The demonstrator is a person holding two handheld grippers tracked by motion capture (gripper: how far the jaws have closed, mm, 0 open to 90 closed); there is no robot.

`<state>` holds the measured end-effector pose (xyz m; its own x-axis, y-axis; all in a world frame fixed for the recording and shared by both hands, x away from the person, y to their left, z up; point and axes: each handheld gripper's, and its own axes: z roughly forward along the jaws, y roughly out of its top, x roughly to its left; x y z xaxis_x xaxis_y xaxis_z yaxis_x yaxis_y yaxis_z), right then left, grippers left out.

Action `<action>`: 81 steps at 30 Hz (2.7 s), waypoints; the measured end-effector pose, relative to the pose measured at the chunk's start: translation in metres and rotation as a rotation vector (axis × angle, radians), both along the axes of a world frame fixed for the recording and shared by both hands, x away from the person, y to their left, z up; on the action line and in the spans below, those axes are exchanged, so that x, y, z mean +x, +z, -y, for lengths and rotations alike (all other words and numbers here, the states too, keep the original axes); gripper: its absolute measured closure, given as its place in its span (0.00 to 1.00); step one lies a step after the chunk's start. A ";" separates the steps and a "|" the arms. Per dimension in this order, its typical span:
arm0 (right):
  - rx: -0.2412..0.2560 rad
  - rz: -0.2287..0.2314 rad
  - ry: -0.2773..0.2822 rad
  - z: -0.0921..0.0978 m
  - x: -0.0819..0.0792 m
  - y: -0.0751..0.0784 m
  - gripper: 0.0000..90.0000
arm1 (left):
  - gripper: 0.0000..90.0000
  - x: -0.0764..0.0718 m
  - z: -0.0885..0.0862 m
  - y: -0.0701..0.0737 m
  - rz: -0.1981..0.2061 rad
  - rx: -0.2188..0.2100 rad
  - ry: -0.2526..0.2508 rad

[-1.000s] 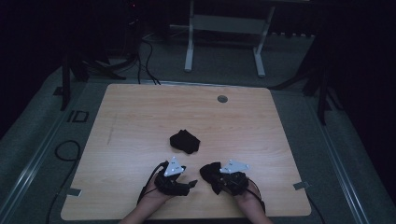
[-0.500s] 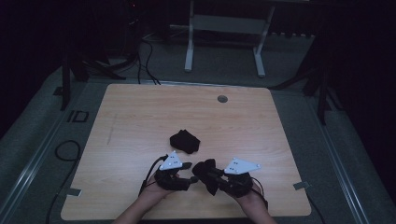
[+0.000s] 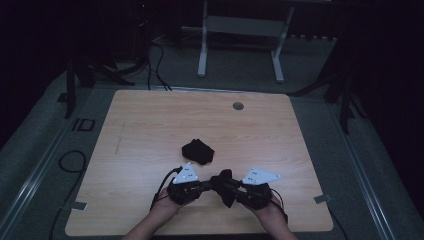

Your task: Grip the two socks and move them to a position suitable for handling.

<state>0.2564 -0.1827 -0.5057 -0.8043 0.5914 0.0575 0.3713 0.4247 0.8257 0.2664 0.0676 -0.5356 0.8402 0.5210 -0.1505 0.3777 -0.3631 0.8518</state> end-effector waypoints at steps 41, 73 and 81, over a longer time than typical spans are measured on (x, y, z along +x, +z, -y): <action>0.116 0.026 -0.010 0.028 -0.005 0.016 0.86 | 0.97 -0.017 -0.007 0.001 0.012 0.128 0.027; -0.112 -0.190 -0.268 0.062 0.018 -0.045 0.59 | 0.83 -0.002 -0.053 -0.003 -0.127 0.199 0.163; -0.080 -0.085 -0.265 0.071 0.015 -0.019 0.82 | 0.68 -0.006 -0.045 0.008 -0.068 0.209 0.157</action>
<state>0.2718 -0.2539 -0.5246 -0.6155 0.7856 0.0629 0.5448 0.3665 0.7542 0.2603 0.1123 -0.5275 0.7385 0.6696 -0.0793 0.4967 -0.4607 0.7355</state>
